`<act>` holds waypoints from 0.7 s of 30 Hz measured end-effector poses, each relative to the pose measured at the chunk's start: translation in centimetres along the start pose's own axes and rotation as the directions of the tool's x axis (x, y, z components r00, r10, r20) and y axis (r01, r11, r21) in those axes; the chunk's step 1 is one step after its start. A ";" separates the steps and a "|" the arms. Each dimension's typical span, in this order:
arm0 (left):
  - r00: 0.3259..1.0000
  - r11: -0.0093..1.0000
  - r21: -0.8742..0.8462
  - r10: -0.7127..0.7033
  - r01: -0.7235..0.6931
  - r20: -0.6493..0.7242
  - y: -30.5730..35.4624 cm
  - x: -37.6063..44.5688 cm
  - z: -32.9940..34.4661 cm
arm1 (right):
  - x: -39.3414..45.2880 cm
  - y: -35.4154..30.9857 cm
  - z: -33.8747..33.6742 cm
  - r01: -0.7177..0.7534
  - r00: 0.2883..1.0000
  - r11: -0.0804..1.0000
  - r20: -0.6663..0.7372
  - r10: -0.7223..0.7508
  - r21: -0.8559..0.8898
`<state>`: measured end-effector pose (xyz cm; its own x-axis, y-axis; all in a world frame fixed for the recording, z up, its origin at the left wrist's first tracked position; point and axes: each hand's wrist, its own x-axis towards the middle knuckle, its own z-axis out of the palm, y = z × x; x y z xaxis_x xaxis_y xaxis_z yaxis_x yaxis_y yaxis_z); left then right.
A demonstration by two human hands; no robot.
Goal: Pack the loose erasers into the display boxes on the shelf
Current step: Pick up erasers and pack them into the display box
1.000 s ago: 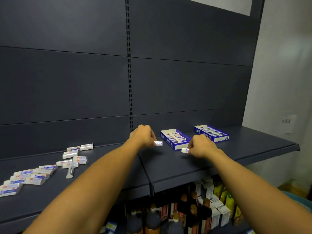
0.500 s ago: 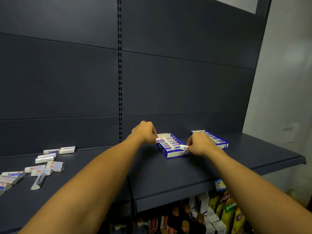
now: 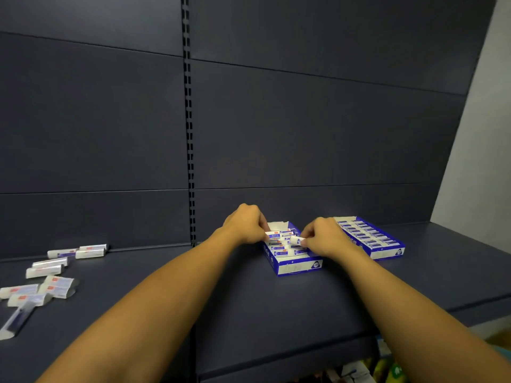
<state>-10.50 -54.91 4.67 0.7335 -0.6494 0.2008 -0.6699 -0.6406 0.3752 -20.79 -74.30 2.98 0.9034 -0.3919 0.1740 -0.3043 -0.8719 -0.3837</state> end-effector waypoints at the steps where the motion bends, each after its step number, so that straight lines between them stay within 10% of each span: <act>1: 1.000 1.000 0.016 0.004 -0.004 -0.005 0.1 0.1 0.3 | 0.5 0.2 0.2 0.017 1.000 1.000 -0.007 -0.016 0.020; 21: 0.976 0.995 -0.055 -0.092 0.083 -0.198 1.3 -0.6 3.7 | 4.8 4.4 1.6 0.476 0.878 0.855 -0.061 -0.474 0.203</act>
<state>-12.24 -56.89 1.69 0.8003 -0.4935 0.3406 -0.5996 -0.6686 0.4399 -17.30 -79.52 0.64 0.9192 0.0514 0.3904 0.2313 -0.8728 -0.4297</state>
